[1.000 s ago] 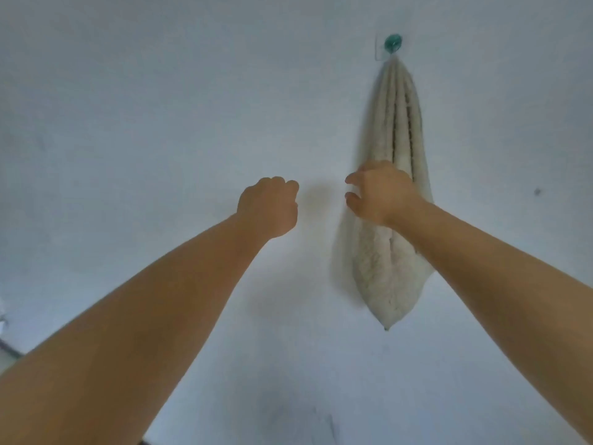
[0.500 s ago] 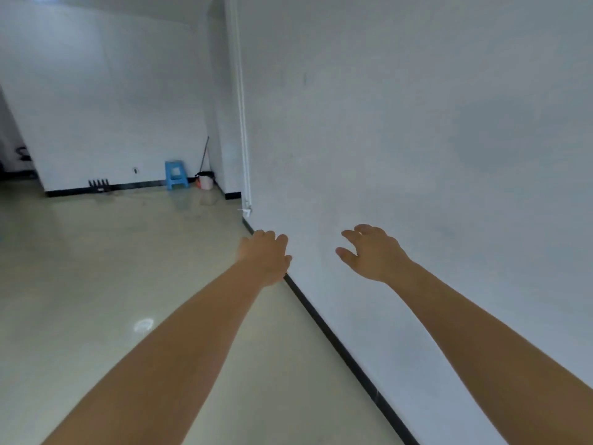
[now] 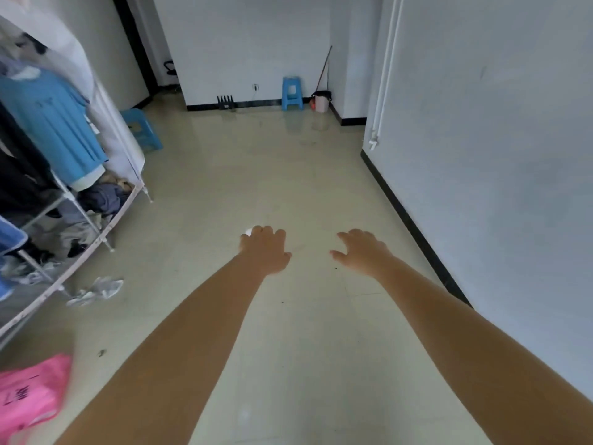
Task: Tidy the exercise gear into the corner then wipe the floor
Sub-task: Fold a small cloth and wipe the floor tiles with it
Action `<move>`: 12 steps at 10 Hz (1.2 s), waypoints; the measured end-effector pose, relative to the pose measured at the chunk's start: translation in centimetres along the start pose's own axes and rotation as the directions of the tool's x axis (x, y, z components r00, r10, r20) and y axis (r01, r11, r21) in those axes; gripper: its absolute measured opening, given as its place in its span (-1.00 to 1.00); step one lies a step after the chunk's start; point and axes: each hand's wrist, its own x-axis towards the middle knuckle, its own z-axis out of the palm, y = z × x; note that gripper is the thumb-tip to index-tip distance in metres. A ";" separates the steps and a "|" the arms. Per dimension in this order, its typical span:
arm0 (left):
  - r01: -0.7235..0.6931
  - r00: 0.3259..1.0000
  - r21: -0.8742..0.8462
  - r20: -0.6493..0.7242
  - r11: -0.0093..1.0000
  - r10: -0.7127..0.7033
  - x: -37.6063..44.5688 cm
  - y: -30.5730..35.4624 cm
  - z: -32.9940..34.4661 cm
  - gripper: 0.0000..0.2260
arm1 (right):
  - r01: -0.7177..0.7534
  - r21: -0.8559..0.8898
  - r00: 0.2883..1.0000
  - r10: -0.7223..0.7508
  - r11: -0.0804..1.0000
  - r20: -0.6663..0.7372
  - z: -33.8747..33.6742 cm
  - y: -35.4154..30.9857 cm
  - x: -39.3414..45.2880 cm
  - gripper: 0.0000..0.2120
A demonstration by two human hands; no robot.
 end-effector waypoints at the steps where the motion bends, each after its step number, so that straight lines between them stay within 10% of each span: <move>1: 0.012 0.998 -0.016 0.059 1.000 -0.011 4.4 -2.6 1.8 -0.56 | 0.014 -0.008 0.998 -0.014 1.000 0.055 1.3 -1.6 5.7 -0.48; 12: 0.049 0.993 -0.067 0.108 0.997 -0.042 89.1 -26.8 -13.1 -0.56 | 0.089 0.001 0.992 -0.089 0.996 0.091 -20.4 -7.1 94.0 -0.46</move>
